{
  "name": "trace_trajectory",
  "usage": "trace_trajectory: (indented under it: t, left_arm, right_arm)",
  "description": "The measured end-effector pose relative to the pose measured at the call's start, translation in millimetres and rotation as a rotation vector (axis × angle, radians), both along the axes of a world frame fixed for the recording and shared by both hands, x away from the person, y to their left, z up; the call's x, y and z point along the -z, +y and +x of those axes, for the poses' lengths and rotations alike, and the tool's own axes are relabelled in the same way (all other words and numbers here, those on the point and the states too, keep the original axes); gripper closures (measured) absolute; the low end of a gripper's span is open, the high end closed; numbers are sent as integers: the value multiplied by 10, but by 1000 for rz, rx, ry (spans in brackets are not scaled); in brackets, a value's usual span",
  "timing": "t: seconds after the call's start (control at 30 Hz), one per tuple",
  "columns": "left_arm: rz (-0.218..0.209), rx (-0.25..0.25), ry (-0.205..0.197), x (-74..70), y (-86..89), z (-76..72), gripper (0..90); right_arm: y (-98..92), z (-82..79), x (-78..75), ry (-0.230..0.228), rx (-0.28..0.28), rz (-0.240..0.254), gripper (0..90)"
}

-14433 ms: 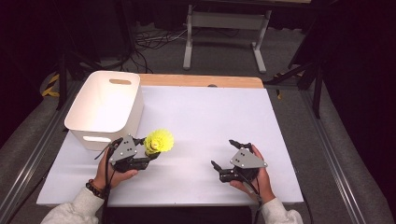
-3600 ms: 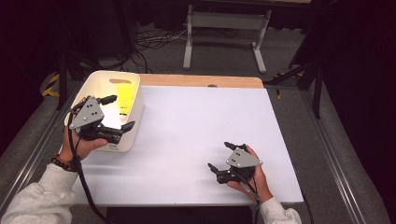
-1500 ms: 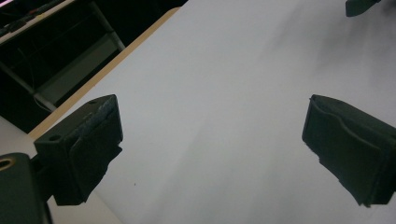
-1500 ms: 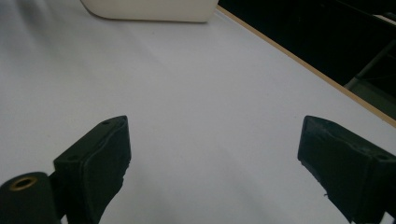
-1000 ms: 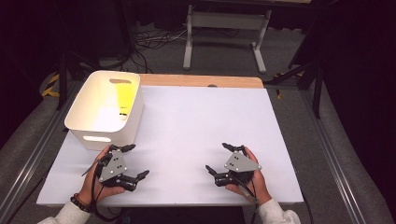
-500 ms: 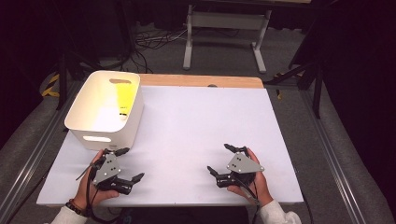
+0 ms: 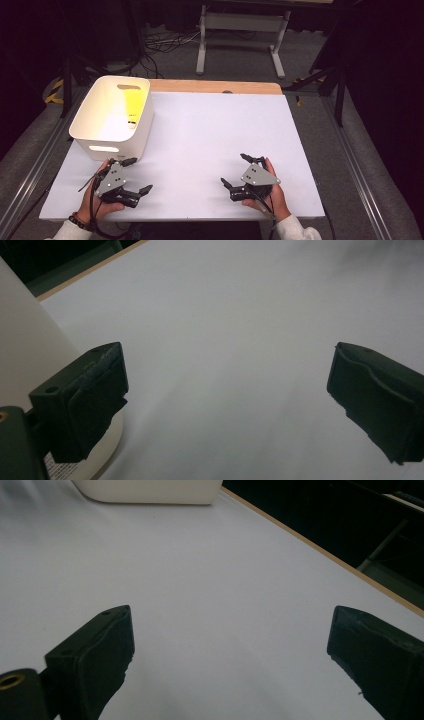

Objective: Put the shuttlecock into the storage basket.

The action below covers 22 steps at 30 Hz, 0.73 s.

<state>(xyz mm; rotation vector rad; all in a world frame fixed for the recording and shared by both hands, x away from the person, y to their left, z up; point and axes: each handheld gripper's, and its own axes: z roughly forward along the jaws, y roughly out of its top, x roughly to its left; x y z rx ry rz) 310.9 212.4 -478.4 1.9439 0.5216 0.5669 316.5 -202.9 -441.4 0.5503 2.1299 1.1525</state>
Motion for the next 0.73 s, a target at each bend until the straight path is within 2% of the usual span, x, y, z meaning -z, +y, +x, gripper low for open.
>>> trace_trajectory:
  t: [0.2,0.3,0.53,0.73]
  left_arm:
    - [14,2,11,20,-8,20,41]
    - [36,1,5,32,-17,23,41]
    - [29,-5,9,24,-2,46,41]
    - [46,-4,15,42,-24,71,42]
  right_arm:
    - [-6,18,18,10,-2,4,58]
    - [-5,12,16,3,-1,6,59]
    - [-10,7,25,3,-11,1,58]
    - [-33,2,29,7,-10,5,57]
